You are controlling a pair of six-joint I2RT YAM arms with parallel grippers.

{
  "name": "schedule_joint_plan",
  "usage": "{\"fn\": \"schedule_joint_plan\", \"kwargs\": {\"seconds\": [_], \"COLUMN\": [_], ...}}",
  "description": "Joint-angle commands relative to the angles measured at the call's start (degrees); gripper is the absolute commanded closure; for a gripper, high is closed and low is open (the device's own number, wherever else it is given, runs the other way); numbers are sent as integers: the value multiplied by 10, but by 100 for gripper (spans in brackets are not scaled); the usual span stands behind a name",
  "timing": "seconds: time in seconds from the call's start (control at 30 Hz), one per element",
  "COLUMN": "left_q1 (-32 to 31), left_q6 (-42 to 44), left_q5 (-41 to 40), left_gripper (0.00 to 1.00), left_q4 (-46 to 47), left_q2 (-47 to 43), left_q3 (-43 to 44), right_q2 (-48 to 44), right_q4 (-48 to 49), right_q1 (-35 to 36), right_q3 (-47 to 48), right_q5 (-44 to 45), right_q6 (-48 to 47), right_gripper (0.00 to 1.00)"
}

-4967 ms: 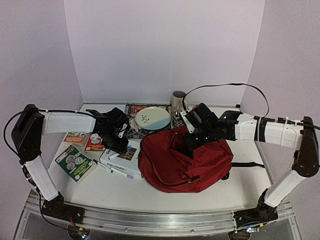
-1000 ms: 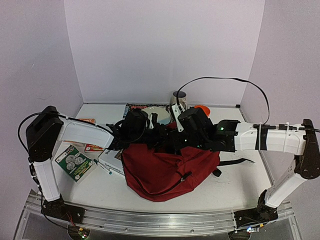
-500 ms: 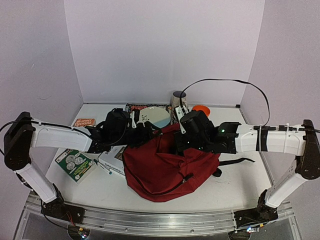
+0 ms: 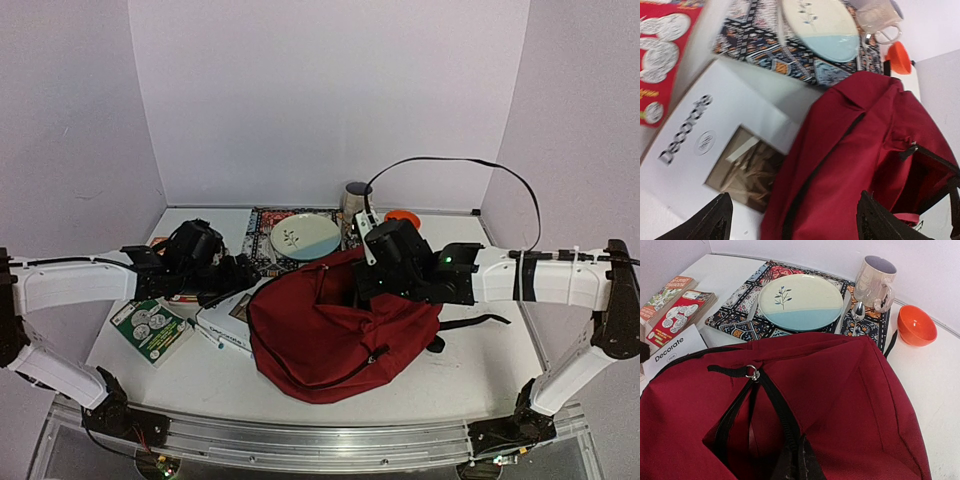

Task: Pack the student bag
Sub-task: Pick up the pen at the center of the board.

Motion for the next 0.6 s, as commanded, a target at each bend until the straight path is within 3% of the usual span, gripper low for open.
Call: {"fn": "schedule_joint_plan", "kwargs": {"seconds": [0.0, 0.23, 0.57], "left_q1": [6, 16, 29], "left_q6": [-33, -59, -117], "left_q5": [-51, -54, -70], "left_gripper": [13, 19, 46], "left_q4": [-113, -185, -212], "left_q2": [-53, -22, 13], "left_q3": [-11, -22, -57], "right_q2": [-22, -22, -21], "right_q4": [14, 16, 39], "right_q1": [-10, -14, -14], "right_q3": [-5, -7, -16], "right_q5": [14, 12, -5], "right_q6": [-10, -24, -55], "right_gripper": [100, 100, 100]}}
